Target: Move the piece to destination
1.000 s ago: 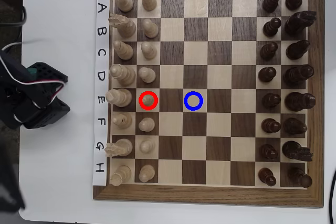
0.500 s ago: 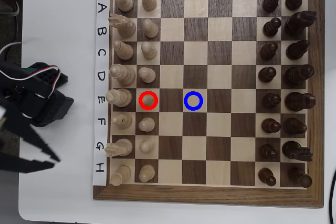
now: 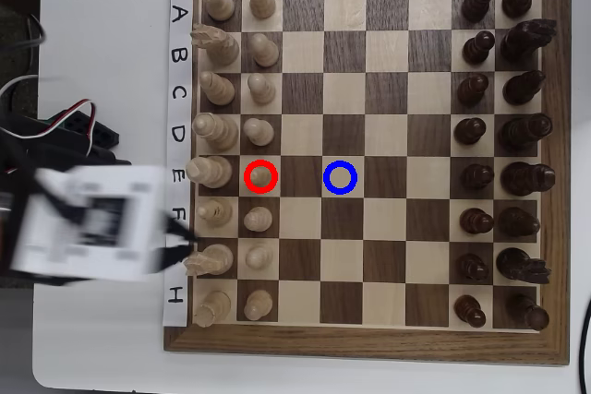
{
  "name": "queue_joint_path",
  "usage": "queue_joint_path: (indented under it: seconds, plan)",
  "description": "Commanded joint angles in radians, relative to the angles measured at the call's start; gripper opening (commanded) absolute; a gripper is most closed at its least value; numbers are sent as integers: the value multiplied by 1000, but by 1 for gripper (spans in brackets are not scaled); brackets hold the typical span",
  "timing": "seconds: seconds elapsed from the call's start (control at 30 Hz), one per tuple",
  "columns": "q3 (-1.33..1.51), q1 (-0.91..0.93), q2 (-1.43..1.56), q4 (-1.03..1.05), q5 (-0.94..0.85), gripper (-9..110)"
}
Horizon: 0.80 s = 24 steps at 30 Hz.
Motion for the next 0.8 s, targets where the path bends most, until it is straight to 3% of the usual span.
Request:
queue_joint_path:
  seconds: [0.0,0.77]
  plan:
    - [-41,-23,-52,3,28,0]
    - [391,-67,77,5,-6,1]
